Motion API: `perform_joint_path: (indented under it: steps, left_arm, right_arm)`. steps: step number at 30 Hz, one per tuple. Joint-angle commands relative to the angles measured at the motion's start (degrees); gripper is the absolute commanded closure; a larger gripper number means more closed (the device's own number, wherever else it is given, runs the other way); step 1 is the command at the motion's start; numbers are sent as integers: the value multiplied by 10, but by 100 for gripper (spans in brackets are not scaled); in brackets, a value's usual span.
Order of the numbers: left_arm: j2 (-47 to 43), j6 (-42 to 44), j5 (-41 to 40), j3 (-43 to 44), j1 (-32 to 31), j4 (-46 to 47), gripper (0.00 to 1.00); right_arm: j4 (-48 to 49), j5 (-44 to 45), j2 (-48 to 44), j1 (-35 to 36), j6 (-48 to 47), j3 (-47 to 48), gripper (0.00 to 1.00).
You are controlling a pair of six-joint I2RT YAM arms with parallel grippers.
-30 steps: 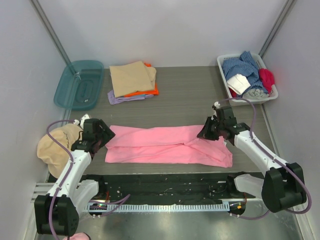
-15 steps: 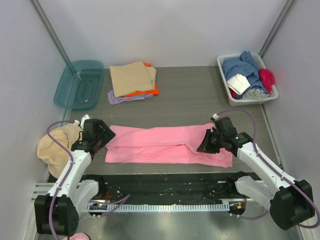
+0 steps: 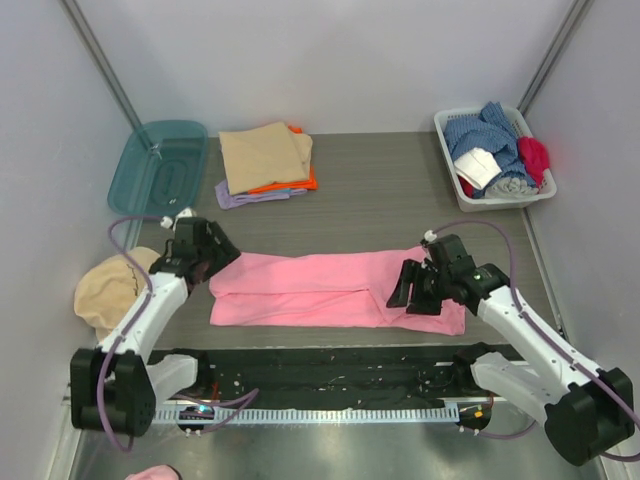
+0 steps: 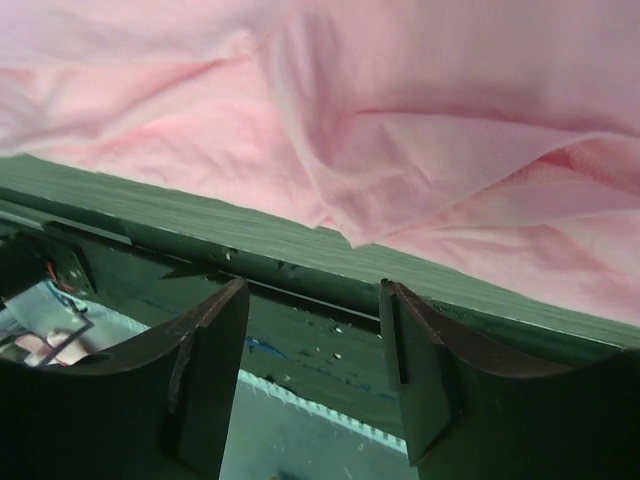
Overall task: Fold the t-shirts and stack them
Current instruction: Fold the tshirt
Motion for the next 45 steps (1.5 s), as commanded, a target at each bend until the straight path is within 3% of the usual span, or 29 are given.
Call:
perform_joint_path:
  steps: [1, 4, 5, 8, 10, 15, 23, 35, 38, 45]
  left_arm:
    - [99, 69, 47, 159, -91, 84, 30]
    - [237, 135, 66, 304, -183, 82, 30]
    - [313, 151, 96, 340, -200, 81, 29]
    - [422, 193, 196, 466, -242, 70, 30]
    - [505, 238, 216, 535, -272, 58, 31]
    - [624, 294, 298, 621, -307, 53, 29]
    - [679, 349, 345, 644, -360, 55, 19]
    - [748, 360, 385, 691, -400, 48, 19]
    - [762, 357, 394, 695, -400, 47, 20]
    - [773, 358, 411, 694, -402, 45, 35]
  right_arm:
    - [19, 66, -39, 2, 24, 79, 37]
    - [27, 100, -50, 2, 44, 113, 37]
    - [27, 118, -56, 3, 53, 126, 37]
    - [26, 145, -80, 3, 55, 150, 37]
    - [16, 161, -90, 2, 52, 172, 37]
    - [2, 170, -120, 3, 47, 196, 37]
    - [-20, 170, -148, 3, 36, 196, 32]
    - [-50, 169, -161, 2, 34, 195, 31]
    - [-56, 170, -162, 2, 33, 197, 32]
    - [-60, 170, -163, 3, 33, 194, 32]
